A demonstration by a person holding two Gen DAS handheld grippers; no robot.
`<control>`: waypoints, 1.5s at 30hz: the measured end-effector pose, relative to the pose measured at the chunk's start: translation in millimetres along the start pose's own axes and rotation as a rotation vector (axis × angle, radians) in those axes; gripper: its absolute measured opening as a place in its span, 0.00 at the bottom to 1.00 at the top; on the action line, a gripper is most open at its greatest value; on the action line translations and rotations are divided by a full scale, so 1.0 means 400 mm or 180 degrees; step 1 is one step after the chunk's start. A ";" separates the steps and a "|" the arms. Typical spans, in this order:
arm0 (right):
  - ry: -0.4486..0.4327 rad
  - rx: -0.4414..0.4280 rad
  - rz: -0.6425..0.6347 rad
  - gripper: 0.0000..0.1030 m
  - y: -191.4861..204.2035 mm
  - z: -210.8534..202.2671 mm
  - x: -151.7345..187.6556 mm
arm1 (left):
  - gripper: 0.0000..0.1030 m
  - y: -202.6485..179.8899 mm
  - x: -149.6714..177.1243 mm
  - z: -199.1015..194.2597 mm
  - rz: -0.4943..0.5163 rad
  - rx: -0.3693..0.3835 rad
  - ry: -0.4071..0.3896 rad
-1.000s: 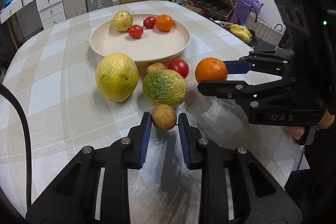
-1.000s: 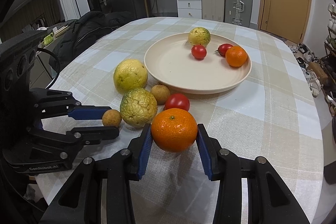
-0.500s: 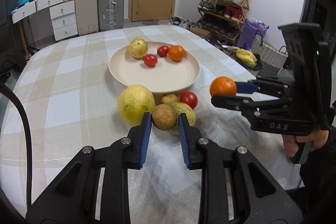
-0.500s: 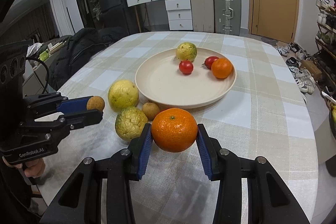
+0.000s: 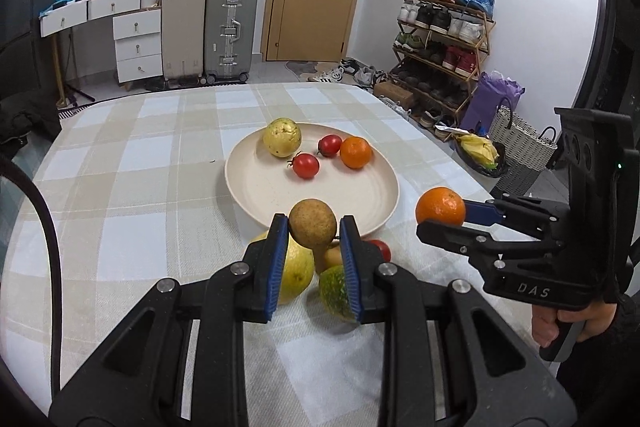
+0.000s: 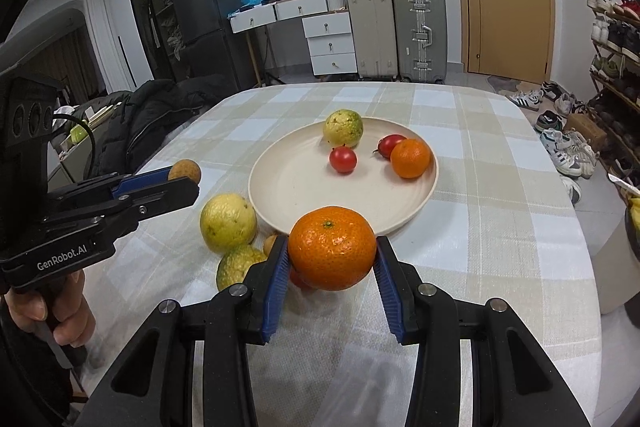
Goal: Organize fruits
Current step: 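Carry the mandarin with the right tool while the left tool carries the brown fruit over the plate, then open the right tool to drop the mandarin while the left tool releases the brown fruit on the plate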
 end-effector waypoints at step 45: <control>0.0306 -0.0011 0.0353 0.41 -0.054 0.174 -0.069 | 0.23 0.082 -0.043 0.276 -0.0077 -0.0429 0.0408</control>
Point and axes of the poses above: each gripper's, at about its wrist camera, not at the fingertips, and z roughly the way its jaws point, y to its left, x to its underside, the point moved 6 cm from there along z, roughly the way its jaws point, and after that the axes turned 13 degrees about x, right-handed, at the moved point
